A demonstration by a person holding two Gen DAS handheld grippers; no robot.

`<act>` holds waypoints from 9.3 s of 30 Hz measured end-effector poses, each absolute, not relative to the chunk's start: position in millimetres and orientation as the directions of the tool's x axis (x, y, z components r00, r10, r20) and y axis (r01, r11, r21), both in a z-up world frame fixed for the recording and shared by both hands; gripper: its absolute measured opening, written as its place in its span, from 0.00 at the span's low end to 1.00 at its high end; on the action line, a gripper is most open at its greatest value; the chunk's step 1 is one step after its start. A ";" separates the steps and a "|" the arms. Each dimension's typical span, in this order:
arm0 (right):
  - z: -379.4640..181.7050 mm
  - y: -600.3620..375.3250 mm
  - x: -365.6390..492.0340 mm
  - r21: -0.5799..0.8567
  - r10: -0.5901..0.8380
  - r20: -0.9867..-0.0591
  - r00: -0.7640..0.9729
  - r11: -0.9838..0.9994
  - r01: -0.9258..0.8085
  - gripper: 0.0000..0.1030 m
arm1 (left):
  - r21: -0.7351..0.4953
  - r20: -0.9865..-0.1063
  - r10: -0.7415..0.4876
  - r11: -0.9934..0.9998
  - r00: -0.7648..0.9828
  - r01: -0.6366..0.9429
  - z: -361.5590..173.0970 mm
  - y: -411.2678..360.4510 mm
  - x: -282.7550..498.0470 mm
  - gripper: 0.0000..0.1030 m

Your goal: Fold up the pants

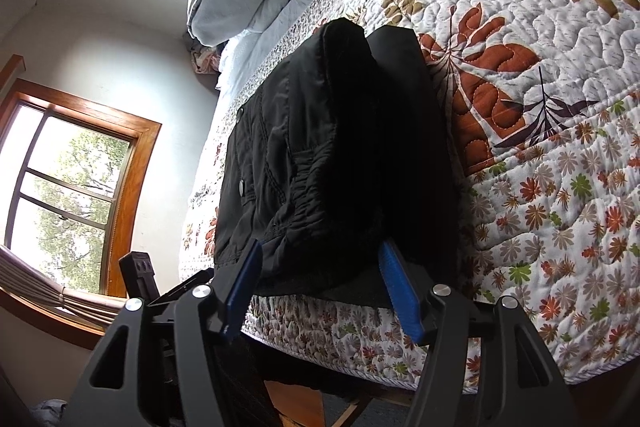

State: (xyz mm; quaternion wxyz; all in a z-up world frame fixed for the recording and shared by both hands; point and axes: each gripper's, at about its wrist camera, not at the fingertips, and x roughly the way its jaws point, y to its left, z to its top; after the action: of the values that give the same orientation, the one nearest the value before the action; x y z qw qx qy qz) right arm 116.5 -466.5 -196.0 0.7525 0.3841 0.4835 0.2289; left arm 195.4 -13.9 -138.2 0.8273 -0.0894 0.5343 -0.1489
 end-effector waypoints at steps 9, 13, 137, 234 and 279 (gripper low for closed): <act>-197.8 -482.5 104.9 0.795 0.704 -0.559 0.439 0.605 0.042 0.63 | -0.277 -0.871 -0.325 0.944 0.369 0.179 -144.9 -23.9 200.3 0.97; -196.0 -487.6 106.5 0.794 0.699 -0.561 0.444 0.607 0.047 0.66 | -0.263 -0.875 -0.325 0.941 0.358 0.212 -142.3 -20.2 190.6 0.97; -191.7 -479.8 121.4 0.742 0.637 -0.632 0.442 0.662 0.107 0.97 | -0.337 -0.847 -0.384 0.923 0.368 0.187 -148.6 8.4 213.4 0.97; -40.0 -334.3 98.5 0.307 0.318 -0.734 0.601 0.944 -0.124 0.85 | -0.101 -0.736 -0.148 0.989 0.661 0.110 -20.7 -13.5 221.7 0.97; -13.6 -308.1 68.3 0.196 0.209 -0.735 0.645 0.976 -0.092 0.92 | -0.016 -0.677 -0.073 0.996 0.732 0.084 28.4 -15.3 178.6 0.97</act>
State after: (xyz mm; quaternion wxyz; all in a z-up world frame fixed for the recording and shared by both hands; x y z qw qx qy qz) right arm 68.3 -308.1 -13.6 0.9041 0.0706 0.4132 0.0831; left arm 178.6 -15.3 28.4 0.9306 0.0076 0.3634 -0.0422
